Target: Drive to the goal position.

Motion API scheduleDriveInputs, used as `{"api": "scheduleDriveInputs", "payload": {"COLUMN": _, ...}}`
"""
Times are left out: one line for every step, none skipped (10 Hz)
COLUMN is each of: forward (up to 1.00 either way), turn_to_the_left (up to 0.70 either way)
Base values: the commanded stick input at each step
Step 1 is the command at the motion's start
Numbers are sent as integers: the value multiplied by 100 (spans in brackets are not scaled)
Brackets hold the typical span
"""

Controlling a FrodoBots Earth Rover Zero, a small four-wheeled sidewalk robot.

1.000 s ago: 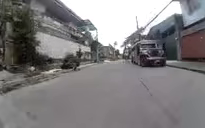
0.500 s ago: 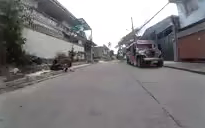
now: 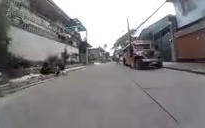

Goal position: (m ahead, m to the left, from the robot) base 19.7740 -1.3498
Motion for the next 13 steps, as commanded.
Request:
{"api": "scheduleDriveInputs", "payload": {"forward": 100, "turn_to_the_left": -17}}
{"api": "scheduleDriveInputs", "payload": {"forward": 100, "turn_to_the_left": -17}}
{"api": "scheduleDriveInputs", "payload": {"forward": 100, "turn_to_the_left": -17}}
{"api": "scheduleDriveInputs", "payload": {"forward": 100, "turn_to_the_left": -17}}
{"api": "scheduleDriveInputs", "payload": {"forward": 100, "turn_to_the_left": -17}}
{"api": "scheduleDriveInputs", "payload": {"forward": 100, "turn_to_the_left": -17}}
{"api": "scheduleDriveInputs", "payload": {"forward": 100, "turn_to_the_left": -17}}
{"api": "scheduleDriveInputs", "payload": {"forward": 100, "turn_to_the_left": -17}}
{"api": "scheduleDriveInputs", "payload": {"forward": 100, "turn_to_the_left": -17}}
{"api": "scheduleDriveInputs", "payload": {"forward": 100, "turn_to_the_left": -17}}
{"api": "scheduleDriveInputs", "payload": {"forward": 100, "turn_to_the_left": -17}}
{"api": "scheduleDriveInputs", "payload": {"forward": 100, "turn_to_the_left": -17}}
{"api": "scheduleDriveInputs", "payload": {"forward": 100, "turn_to_the_left": -17}}
